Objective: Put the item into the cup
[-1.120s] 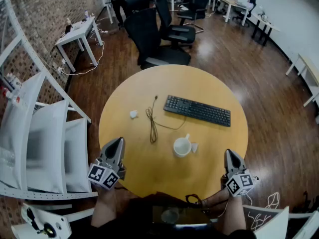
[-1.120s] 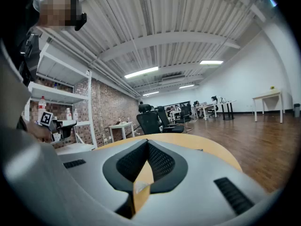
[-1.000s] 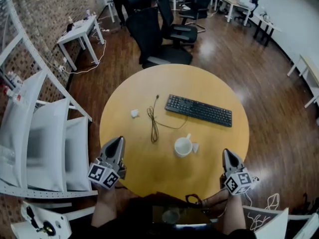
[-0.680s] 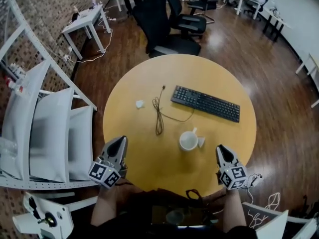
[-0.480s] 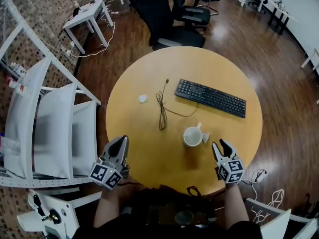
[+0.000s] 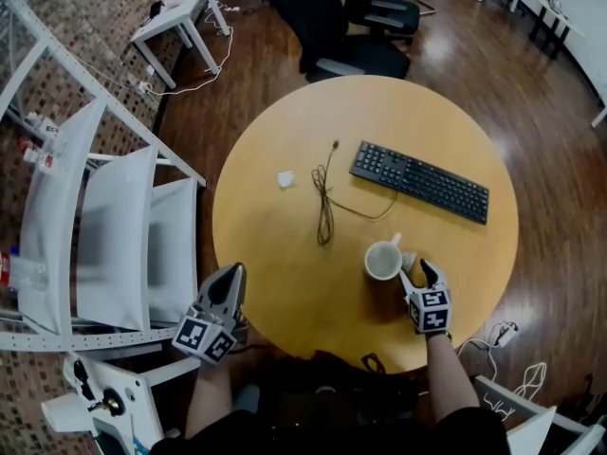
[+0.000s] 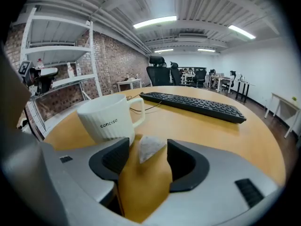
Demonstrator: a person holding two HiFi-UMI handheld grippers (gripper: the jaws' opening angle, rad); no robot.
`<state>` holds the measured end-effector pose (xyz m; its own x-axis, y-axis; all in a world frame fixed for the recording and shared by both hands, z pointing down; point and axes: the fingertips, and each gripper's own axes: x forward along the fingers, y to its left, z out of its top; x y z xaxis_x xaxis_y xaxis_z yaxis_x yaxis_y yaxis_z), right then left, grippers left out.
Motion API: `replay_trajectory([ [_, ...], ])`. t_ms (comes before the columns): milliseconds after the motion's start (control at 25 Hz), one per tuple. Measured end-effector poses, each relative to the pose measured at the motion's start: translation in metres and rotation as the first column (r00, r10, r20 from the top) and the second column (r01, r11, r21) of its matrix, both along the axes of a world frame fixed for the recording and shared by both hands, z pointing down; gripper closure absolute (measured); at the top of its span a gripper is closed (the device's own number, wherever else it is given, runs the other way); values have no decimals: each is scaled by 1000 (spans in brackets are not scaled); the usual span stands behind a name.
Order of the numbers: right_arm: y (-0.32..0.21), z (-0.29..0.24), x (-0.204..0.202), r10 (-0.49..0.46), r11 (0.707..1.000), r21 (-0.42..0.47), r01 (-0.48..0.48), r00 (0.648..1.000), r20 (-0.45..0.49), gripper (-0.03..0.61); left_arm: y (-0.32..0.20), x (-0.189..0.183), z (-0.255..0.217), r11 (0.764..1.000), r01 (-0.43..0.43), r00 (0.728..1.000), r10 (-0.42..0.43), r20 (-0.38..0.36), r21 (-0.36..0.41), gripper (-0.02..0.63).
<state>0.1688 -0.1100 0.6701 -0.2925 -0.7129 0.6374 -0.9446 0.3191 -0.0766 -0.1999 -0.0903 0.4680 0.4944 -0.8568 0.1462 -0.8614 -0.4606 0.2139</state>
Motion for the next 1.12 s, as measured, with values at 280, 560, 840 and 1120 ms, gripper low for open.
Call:
replay_trajectory([
  [280,-12,17,1,26,999,-22,-28,997,-77,325,3,1,9,999,11,1000,-12,-28,-42,611],
  [560,-18,13,-1,42,999,-10,-43,991,-124,328,6,11,13,998,1,999,-4,-44,-69,611],
  [840,-16,22,5,-51,996,-81,42,992,-114,458,-2,18,11,998,-5,996,1,-84,-57,611],
  [1120,-10,6,9,-105,994,-40,101,987,-120,480,-4,23,13,999,-25,996,21,-85,-47,611],
])
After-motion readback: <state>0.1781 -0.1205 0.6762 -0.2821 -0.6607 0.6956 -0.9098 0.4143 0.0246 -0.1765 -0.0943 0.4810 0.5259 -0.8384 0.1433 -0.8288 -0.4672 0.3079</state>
